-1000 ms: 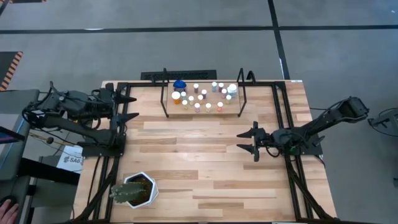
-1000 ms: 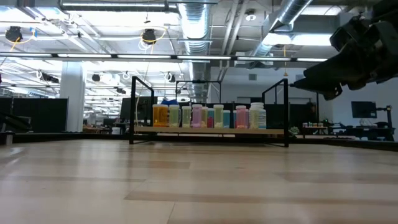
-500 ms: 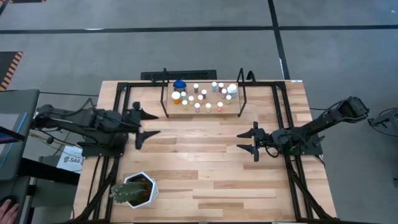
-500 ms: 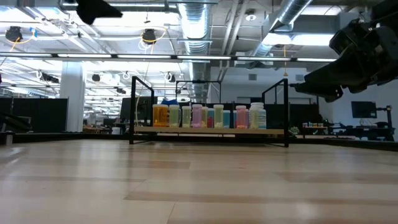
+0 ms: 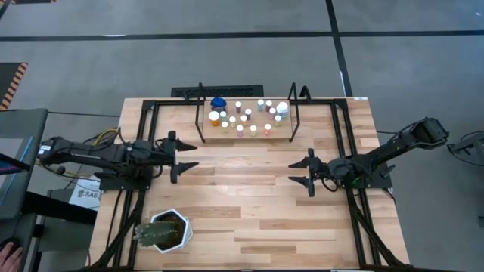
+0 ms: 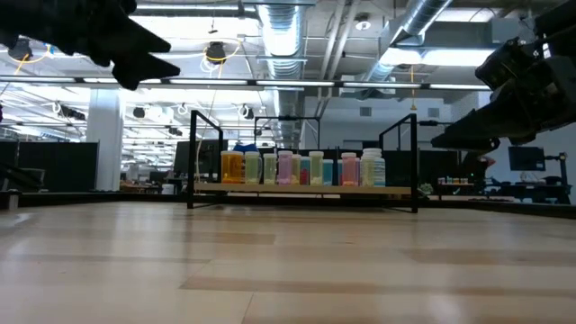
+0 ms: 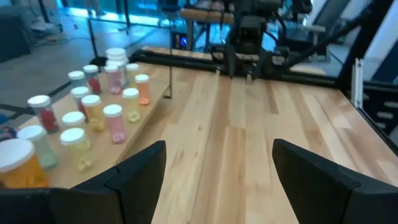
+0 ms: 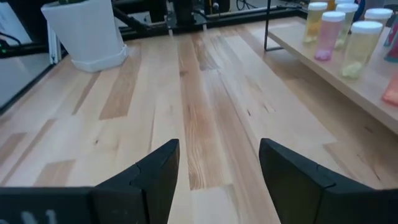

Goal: Pick and place medicine bottles onto shelf by color
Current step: Return to Home Position

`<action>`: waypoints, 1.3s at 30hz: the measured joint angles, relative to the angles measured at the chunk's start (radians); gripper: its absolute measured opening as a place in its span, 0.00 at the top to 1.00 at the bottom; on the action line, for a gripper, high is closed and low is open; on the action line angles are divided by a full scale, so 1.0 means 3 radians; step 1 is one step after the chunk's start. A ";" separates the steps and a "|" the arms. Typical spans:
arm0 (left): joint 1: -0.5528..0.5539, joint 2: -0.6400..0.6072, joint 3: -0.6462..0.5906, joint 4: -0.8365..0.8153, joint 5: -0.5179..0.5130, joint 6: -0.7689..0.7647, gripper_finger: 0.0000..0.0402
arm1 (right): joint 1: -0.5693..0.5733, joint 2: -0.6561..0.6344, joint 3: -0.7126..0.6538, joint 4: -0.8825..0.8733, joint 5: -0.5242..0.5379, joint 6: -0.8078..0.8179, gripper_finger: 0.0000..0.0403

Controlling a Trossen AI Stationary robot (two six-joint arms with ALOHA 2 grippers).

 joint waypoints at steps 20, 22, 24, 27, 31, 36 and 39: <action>0.0769 -0.0322 -0.0947 0.1135 0.0174 -0.0057 0.30 | -0.0001 0.0001 -0.0003 -0.0462 -0.0001 -0.0001 0.39; 0.0832 -0.0348 -0.0968 0.1138 0.0189 -0.0072 0.30 | 0.0000 0.0000 -0.0003 -0.0488 -0.0001 0.0000 0.39; 0.0893 -0.0420 -0.1009 0.1162 0.0246 -0.0071 0.30 | 0.0000 0.0000 -0.0003 -0.0526 -0.0001 0.0000 0.39; 0.0985 -0.0643 -0.1106 0.1148 0.0260 -0.0056 0.30 | 0.0000 0.0000 -0.0003 -0.0527 -0.0001 0.0000 0.39; 0.1167 -0.1000 -0.1110 0.0956 0.0247 -0.0055 0.30 | 0.0000 0.0000 -0.0003 -0.0527 -0.0001 -0.0001 0.39; 0.1432 -0.1345 -0.1111 0.0830 0.0154 0.0061 0.30 | -0.0001 0.0000 -0.0003 -0.0528 -0.0001 0.0000 0.39; 0.1608 -0.1493 -0.1113 0.0709 0.0066 0.0113 0.30 | 0.0000 0.0000 -0.0003 -0.0544 -0.0001 -0.0001 0.39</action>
